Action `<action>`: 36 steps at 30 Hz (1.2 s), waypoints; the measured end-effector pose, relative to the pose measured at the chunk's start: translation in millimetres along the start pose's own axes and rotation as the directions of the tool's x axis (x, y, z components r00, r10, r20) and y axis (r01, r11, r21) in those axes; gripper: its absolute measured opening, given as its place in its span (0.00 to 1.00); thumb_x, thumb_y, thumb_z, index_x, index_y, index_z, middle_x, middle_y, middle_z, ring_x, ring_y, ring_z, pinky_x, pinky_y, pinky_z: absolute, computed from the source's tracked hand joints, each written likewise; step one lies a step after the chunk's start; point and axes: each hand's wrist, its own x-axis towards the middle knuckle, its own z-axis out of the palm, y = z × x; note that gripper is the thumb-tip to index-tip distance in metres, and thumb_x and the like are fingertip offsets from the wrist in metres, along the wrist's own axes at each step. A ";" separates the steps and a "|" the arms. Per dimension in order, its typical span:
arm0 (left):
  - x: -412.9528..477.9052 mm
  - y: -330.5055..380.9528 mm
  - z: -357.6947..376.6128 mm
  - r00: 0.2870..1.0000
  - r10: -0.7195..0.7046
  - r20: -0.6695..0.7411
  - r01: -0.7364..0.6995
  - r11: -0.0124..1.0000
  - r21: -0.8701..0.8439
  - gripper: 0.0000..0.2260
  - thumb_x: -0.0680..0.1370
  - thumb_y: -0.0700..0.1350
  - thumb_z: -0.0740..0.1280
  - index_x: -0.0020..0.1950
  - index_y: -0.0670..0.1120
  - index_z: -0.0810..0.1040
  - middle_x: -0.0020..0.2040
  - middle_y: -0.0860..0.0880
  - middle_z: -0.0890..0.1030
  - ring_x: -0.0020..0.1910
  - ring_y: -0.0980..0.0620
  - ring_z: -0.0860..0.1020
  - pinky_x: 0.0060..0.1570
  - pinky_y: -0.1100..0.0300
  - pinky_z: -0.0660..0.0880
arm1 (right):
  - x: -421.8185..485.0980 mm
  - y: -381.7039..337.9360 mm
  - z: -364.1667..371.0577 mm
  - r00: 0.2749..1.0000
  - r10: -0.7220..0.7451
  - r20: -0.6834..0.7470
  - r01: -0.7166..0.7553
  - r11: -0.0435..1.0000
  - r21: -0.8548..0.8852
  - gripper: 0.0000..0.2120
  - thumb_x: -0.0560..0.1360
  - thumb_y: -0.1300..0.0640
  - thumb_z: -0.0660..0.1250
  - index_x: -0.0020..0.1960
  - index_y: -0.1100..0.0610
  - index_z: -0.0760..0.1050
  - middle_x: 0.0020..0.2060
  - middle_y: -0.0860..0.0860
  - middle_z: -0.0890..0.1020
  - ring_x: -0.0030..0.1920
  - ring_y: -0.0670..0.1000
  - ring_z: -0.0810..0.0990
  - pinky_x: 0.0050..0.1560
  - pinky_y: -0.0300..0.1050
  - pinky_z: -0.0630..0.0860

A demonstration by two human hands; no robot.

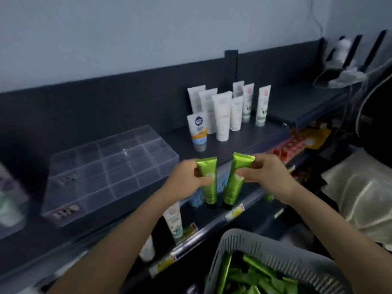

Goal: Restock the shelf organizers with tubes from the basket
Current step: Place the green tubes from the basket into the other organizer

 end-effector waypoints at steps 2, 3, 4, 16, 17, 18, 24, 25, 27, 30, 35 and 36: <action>-1.7 6.0 -38.4 0.996 0.017 -0.089 -0.018 1.000 -0.014 0.07 0.70 0.41 0.73 0.43 0.39 0.79 0.39 0.42 0.82 0.36 0.53 0.77 0.41 0.53 0.75 | 18.5 -31.3 13.8 0.997 -0.075 0.016 0.075 0.997 0.013 0.06 0.69 0.67 0.73 0.46 0.63 0.80 0.40 0.60 0.84 0.42 0.54 0.83 0.43 0.44 0.82; -2.8 9.1 -56.4 0.991 0.019 -0.129 -0.021 1.000 -0.021 0.07 0.70 0.41 0.73 0.43 0.38 0.79 0.38 0.42 0.82 0.36 0.53 0.76 0.40 0.56 0.74 | 27.1 -46.6 20.6 0.993 -0.113 0.015 0.113 0.993 0.016 0.08 0.69 0.67 0.73 0.47 0.66 0.80 0.42 0.65 0.83 0.44 0.56 0.83 0.46 0.46 0.82; -3.5 11.7 -73.6 0.986 0.016 -0.165 -0.021 0.999 -0.031 0.09 0.70 0.41 0.73 0.42 0.38 0.78 0.38 0.41 0.81 0.36 0.52 0.76 0.40 0.56 0.74 | 35.0 -61.3 28.2 0.989 -0.148 0.015 0.148 0.989 0.023 0.10 0.69 0.67 0.73 0.49 0.68 0.78 0.44 0.68 0.81 0.44 0.58 0.83 0.46 0.47 0.83; 42.7 -44.5 -208.6 0.769 -0.083 -0.634 0.100 0.995 -0.009 0.06 0.71 0.40 0.72 0.40 0.40 0.76 0.37 0.46 0.79 0.37 0.48 0.76 0.36 0.55 0.71 | 157.8 -150.3 143.5 0.952 -0.303 0.047 0.303 0.953 0.001 0.09 0.67 0.70 0.73 0.44 0.63 0.76 0.38 0.61 0.77 0.41 0.55 0.79 0.46 0.54 0.83; 49.5 -51.6 -214.0 0.761 -0.083 -0.644 0.118 0.993 0.011 0.06 0.71 0.40 0.72 0.39 0.41 0.76 0.36 0.47 0.78 0.37 0.50 0.75 0.35 0.57 0.69 | 170.9 -151.9 154.6 0.951 -0.307 0.050 0.308 0.951 -0.033 0.10 0.66 0.69 0.74 0.42 0.60 0.77 0.38 0.62 0.79 0.40 0.56 0.79 0.48 0.60 0.81; 56.4 -57.9 -218.7 0.756 -0.079 -0.650 0.132 0.991 0.032 0.07 0.72 0.41 0.72 0.39 0.42 0.75 0.37 0.48 0.78 0.37 0.50 0.74 0.35 0.58 0.68 | 184.0 -152.6 165.3 0.950 -0.308 0.046 0.311 0.948 -0.071 0.10 0.65 0.68 0.75 0.39 0.57 0.77 0.38 0.63 0.81 0.39 0.56 0.80 0.48 0.63 0.80; 101.7 -92.4 -239.1 0.789 -0.064 -0.611 0.135 0.988 0.070 0.05 0.72 0.38 0.71 0.45 0.44 0.78 0.41 0.47 0.80 0.41 0.51 0.77 0.36 0.61 0.69 | 253.4 -144.9 212.6 0.954 -0.295 0.058 0.301 0.936 -0.182 0.08 0.64 0.66 0.75 0.40 0.58 0.78 0.39 0.59 0.83 0.42 0.56 0.82 0.50 0.60 0.79; 107.5 -98.6 -240.8 0.793 -0.073 -0.604 0.141 0.988 0.066 0.05 0.73 0.38 0.71 0.46 0.44 0.78 0.42 0.47 0.80 0.41 0.51 0.77 0.37 0.61 0.69 | 262.5 -142.1 218.2 0.955 -0.288 0.069 0.296 0.936 -0.189 0.08 0.64 0.66 0.75 0.40 0.59 0.78 0.39 0.60 0.83 0.41 0.55 0.81 0.51 0.60 0.79; 116.8 -112.0 -241.9 0.800 -0.098 -0.591 0.172 0.983 0.070 0.04 0.73 0.38 0.70 0.46 0.44 0.77 0.41 0.47 0.80 0.41 0.51 0.77 0.35 0.62 0.68 | 278.4 -135.9 227.7 0.959 -0.267 0.090 0.281 0.934 -0.220 0.08 0.64 0.66 0.74 0.41 0.60 0.78 0.38 0.59 0.82 0.40 0.54 0.79 0.51 0.59 0.79; 125.2 -134.4 -238.5 0.814 -0.156 -0.559 0.221 0.974 0.051 0.04 0.73 0.38 0.71 0.46 0.42 0.78 0.41 0.47 0.80 0.40 0.51 0.77 0.32 0.64 0.69 | 294.7 -125.3 239.3 0.960 -0.238 0.150 0.275 0.907 -0.320 0.08 0.65 0.66 0.75 0.41 0.61 0.78 0.36 0.55 0.80 0.39 0.52 0.78 0.48 0.53 0.79; 131.0 -159.5 -229.4 0.825 -0.202 -0.528 0.259 0.965 0.037 0.04 0.73 0.38 0.71 0.45 0.41 0.78 0.41 0.46 0.80 0.38 0.53 0.77 0.32 0.66 0.70 | 309.5 -106.8 251.3 0.955 -0.184 0.232 0.270 0.866 -0.422 0.10 0.67 0.66 0.74 0.36 0.55 0.76 0.33 0.51 0.78 0.37 0.50 0.76 0.42 0.47 0.75; 132.4 -162.2 -228.1 0.827 -0.204 -0.523 0.263 0.964 0.040 0.04 0.73 0.38 0.71 0.45 0.42 0.77 0.40 0.46 0.80 0.36 0.55 0.76 0.31 0.66 0.69 | 311.4 -103.9 252.8 0.956 -0.178 0.235 0.265 0.866 -0.423 0.10 0.67 0.66 0.74 0.36 0.56 0.75 0.33 0.51 0.78 0.37 0.50 0.76 0.42 0.47 0.75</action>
